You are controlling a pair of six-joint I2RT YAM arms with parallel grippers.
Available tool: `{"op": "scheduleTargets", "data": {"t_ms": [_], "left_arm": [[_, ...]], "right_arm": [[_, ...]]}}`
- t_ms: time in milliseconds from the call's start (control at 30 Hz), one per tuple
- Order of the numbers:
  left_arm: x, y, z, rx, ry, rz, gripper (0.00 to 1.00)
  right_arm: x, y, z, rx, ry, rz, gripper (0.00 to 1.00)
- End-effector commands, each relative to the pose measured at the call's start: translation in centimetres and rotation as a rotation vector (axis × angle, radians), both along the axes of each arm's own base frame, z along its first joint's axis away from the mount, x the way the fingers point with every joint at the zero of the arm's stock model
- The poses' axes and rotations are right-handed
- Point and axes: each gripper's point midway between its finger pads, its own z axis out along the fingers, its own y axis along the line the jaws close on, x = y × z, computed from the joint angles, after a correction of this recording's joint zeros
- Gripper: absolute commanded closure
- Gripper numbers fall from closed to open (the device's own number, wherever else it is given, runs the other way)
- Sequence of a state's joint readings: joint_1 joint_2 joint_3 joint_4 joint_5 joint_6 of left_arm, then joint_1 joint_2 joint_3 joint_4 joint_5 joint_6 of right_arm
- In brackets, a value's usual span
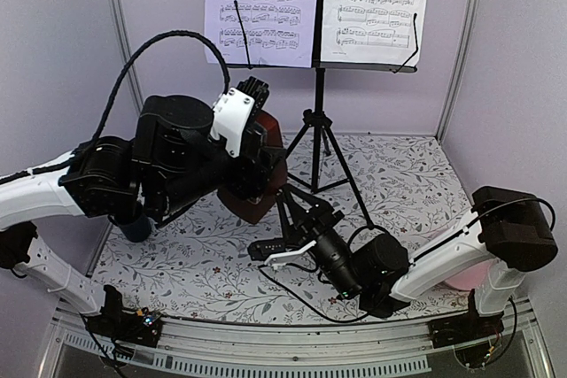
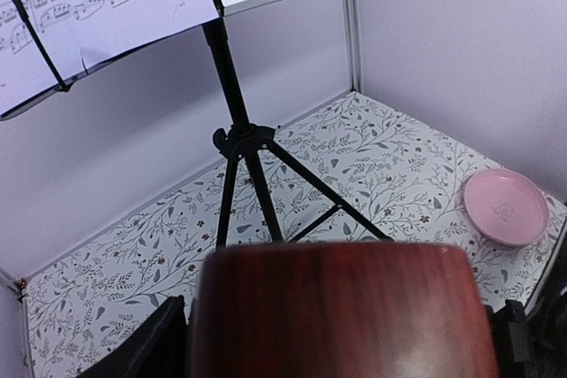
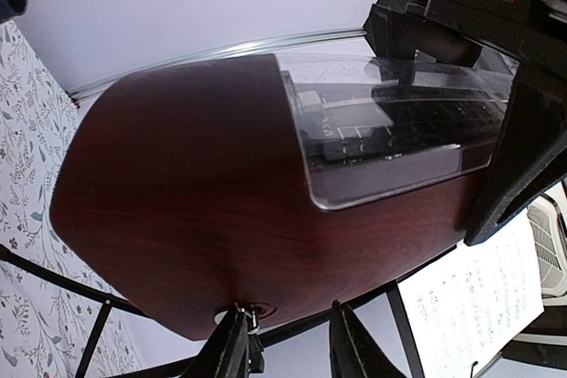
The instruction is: Set up the instrument practice props
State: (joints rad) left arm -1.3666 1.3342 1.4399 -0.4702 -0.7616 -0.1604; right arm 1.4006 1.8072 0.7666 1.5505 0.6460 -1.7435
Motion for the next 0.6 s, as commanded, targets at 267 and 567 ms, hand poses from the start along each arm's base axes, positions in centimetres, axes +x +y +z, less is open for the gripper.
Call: {"op": "scheduleTargets", "data": {"t_ms": [267,567], "left_arm": [[-0.4,1.1,4.9,-0.152,-0.036,-0.015,0.80],[-0.9,1.7,6.1,-0.176,-0.049,-0.042,0.80]], "right_arm": [[-0.8,-3.5,4.7,0.291,-0.037,0.017,0.64],[-0.9,-3.3,5.0,0.293,-0.047,0.019,0.63]]}}
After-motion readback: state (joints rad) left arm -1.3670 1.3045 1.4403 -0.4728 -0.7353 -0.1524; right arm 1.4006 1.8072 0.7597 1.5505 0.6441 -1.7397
